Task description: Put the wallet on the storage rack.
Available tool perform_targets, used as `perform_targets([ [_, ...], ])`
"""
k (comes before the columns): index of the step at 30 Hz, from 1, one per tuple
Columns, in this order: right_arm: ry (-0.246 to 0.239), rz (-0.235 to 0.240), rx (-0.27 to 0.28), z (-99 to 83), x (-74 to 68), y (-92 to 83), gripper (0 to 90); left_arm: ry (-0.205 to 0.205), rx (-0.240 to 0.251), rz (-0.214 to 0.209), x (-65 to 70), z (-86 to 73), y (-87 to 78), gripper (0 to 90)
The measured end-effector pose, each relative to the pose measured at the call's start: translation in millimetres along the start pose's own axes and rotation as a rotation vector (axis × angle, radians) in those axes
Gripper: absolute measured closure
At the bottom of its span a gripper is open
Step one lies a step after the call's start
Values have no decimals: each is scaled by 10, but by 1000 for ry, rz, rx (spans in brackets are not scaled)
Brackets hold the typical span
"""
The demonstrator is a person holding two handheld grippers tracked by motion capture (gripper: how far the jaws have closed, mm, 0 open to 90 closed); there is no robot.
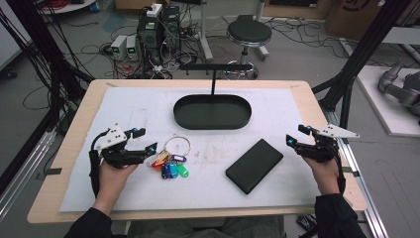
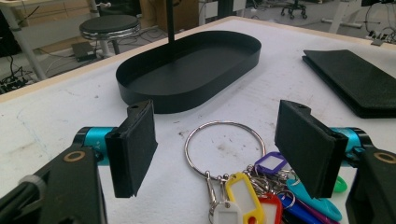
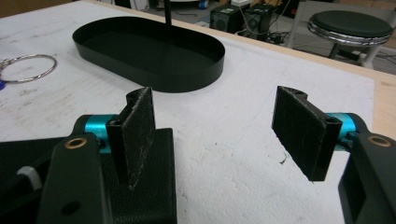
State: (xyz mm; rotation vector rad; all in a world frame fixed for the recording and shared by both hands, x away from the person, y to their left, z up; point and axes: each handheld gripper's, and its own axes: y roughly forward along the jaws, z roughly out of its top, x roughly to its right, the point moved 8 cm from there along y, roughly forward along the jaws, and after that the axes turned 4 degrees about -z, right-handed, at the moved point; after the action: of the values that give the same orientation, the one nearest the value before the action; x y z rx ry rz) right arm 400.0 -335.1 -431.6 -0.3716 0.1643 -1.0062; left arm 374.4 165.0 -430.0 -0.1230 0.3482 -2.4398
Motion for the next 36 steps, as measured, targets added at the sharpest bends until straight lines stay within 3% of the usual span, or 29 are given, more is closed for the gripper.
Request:
perform_targets([
  [6, -58, 79, -57, -109, -37, -24, 306, 2, 1, -8, 10, 30, 28, 291],
  [9, -104, 118, -118, -217, -60, -34, 307, 4, -1, -12, 36, 42, 59, 291],
  [12, -109, 139, -153, -276, -59, -32, 311, 7, -4, -16, 46, 43, 69, 291],
  [13, -127, 165, -186, -337, -60, -29, 359, 7, -2, -18, 56, 46, 75, 291],
  [14, -127, 165, -186, -337, -60, -29, 359, 7, -2, -18, 56, 46, 75, 291],
  [15, -143, 196, -223, -405, -70, -12, 382, 6, 1, -18, 67, 51, 77, 292],
  [16, -143, 196, -223, -405, -70, -12, 382, 6, 1, -18, 67, 51, 77, 292],
  [17, -156, 211, -260, -472, -74, 18, 395, 8, -1, -18, 70, 50, 73, 291],
  [26, -203, 294, -368, -644, -170, 146, 411, 3, -4, -19, 78, 34, 58, 291],
  [27, -209, 312, -401, -688, -205, 169, 410, 0, -4, -20, 84, 30, 58, 292],
  [36, -221, 338, -417, -710, -235, 185, 480, 4, -9, -28, 119, 30, 74, 291],
])
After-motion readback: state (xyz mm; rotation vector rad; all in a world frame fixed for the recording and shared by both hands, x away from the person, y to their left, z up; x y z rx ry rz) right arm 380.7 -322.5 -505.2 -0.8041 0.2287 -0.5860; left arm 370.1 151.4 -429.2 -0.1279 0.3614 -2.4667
